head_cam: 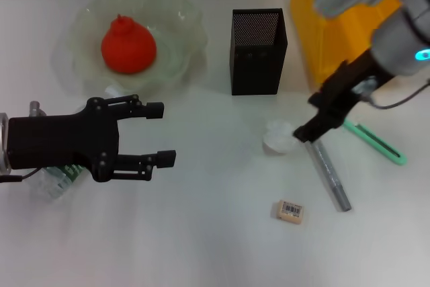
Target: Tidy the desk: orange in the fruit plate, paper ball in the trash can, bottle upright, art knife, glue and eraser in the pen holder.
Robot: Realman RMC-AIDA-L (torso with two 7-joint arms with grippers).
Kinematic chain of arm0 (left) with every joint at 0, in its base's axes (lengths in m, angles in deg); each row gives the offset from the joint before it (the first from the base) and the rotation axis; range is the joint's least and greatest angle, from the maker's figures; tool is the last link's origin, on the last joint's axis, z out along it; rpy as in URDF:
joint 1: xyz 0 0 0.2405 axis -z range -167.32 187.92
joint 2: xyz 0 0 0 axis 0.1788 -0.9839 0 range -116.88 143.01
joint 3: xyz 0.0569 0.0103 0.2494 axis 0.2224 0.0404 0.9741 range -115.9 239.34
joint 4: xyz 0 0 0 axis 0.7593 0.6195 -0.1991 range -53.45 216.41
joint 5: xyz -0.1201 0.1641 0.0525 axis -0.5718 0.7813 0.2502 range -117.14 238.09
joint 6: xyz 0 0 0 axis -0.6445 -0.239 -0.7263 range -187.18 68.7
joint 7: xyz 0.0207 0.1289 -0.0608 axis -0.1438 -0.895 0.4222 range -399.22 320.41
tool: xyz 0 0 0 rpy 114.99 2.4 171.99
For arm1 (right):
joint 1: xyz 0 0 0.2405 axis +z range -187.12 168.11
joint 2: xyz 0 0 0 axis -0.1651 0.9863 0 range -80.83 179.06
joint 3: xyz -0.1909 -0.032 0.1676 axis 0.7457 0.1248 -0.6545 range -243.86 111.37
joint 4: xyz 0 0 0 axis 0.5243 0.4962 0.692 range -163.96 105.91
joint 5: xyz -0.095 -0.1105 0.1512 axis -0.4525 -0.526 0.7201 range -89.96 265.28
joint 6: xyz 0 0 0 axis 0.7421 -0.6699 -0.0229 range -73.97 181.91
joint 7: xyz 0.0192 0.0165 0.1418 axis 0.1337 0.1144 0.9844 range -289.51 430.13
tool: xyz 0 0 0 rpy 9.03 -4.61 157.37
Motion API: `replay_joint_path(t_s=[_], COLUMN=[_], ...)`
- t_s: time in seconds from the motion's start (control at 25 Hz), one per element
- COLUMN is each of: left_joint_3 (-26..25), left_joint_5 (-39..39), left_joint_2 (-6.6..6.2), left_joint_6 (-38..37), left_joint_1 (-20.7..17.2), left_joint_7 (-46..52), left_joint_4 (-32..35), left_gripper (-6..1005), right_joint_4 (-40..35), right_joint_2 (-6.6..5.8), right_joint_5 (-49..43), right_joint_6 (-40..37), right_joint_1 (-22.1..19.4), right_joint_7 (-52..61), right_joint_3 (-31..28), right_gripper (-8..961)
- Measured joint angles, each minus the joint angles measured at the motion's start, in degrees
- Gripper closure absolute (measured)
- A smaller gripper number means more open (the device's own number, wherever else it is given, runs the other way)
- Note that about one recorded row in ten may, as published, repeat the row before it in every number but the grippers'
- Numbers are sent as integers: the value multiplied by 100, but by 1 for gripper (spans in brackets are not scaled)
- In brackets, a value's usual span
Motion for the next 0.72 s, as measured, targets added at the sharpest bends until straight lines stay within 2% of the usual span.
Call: replay_joint_path(t_s=[0.04,0.16,0.2,0.36,0.6,0.72], left_joint_3=[-9,-17,0,25,2,-18], left_joint_5=[45,100,105,112,115,115], left_joint_2=[3,9,9,15,26,26], left_joint_6=[17,27,28,26,20,17], left_joint_1=[-6,-24,-29,-33,-84,-102], left_joint_7=[-10,-12,-13,-13,-13,-13], left_joint_4=[-12,-15,-15,-15,-14,-12], left_gripper=[166,166,165,165,165,165], right_joint_4=[0,760,1148,1551,1593,1385], right_joint_2=[0,5,5,7,2,-9], right_joint_5=[0,222,268,288,636,643], right_joint_6=[0,693,1137,1742,1838,1662], right_joint_1=[0,155,229,270,170,82], right_joint_7=[0,-105,-128,-135,-425,-426], right_joint_3=[0,326,529,836,980,946], right_gripper=[212,213,214,220,227,317])
